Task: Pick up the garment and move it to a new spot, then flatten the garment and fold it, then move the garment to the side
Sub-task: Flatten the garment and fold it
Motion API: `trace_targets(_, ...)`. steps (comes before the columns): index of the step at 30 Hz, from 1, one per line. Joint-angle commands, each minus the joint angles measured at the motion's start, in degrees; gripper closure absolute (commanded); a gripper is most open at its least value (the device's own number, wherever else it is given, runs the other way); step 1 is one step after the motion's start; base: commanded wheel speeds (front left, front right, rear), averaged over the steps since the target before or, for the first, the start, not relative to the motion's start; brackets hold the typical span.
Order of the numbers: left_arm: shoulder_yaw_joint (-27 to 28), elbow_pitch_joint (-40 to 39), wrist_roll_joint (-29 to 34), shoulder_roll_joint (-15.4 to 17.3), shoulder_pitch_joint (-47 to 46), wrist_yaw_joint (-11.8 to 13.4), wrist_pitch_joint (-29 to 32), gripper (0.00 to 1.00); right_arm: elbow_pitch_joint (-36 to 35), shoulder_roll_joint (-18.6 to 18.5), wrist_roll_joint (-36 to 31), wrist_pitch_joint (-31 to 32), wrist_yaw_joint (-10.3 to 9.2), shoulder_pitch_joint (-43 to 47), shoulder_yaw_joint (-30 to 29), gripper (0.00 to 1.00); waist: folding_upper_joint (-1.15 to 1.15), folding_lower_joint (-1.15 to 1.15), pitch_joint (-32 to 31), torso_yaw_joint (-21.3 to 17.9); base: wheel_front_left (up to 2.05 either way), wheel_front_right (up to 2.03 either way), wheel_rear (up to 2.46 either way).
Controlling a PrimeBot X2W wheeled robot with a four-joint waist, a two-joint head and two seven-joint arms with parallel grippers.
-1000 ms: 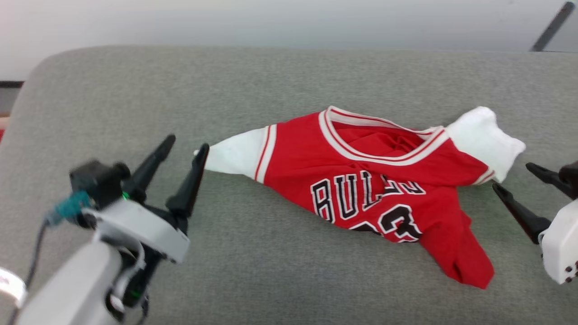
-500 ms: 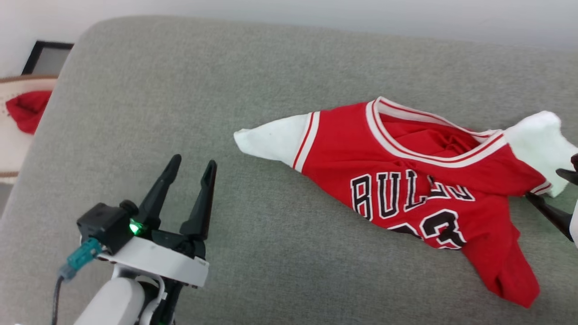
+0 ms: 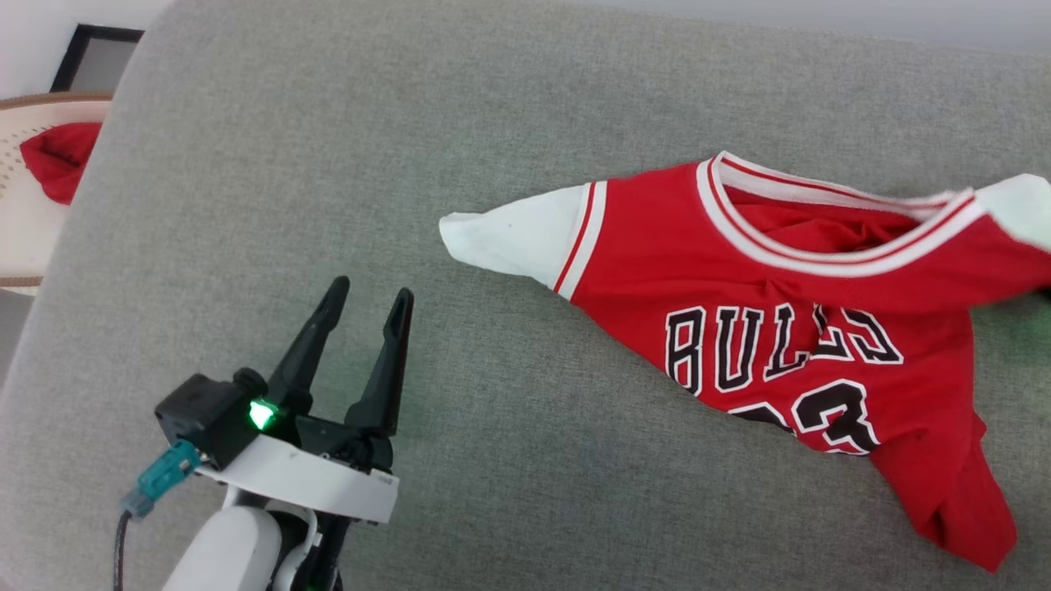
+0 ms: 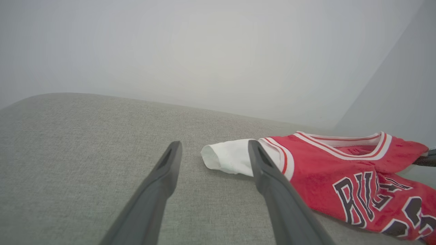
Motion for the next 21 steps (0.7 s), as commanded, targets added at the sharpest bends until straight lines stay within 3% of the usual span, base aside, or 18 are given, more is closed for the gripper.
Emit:
trace_targets(1,0.33,0.18,0.32,-0.33,0.77,-0.32,0.03,0.0,0.24,-0.1,0.96,-0.55,-0.06,-1.08,-0.9,1.0,0.0,0.0,0.09,-0.15,0.0,0.0,0.0)
trace_targets(8,1.23,0.71,0.94,-1.94,0.16,-1.65,0.02,0.0,4.68,2.36,4.67,-0.12,-0.06,-6.71,-6.38,1.0,0.0,0.0,0.84,0.21,0.0,0.0,0.0)
trace_targets(12,1.69,0.9,0.54,-2.75,-0.18,-2.32,0.03,0.0,10.58,6.83,5.02,1.75,-0.06,-11.09,-9.61,1.0,0.0,0.0,1.58,0.74,0.0,0.0,0.0)
trace_targets(21,0.17,2.11,0.74,-4.57,-2.36,-3.15,0.03,0.0,25.64,15.86,-5.65,3.21,-0.05,-20.13,-6.72,1.0,0.0,0.0,3.51,3.28,0.0,0.0,0.0)
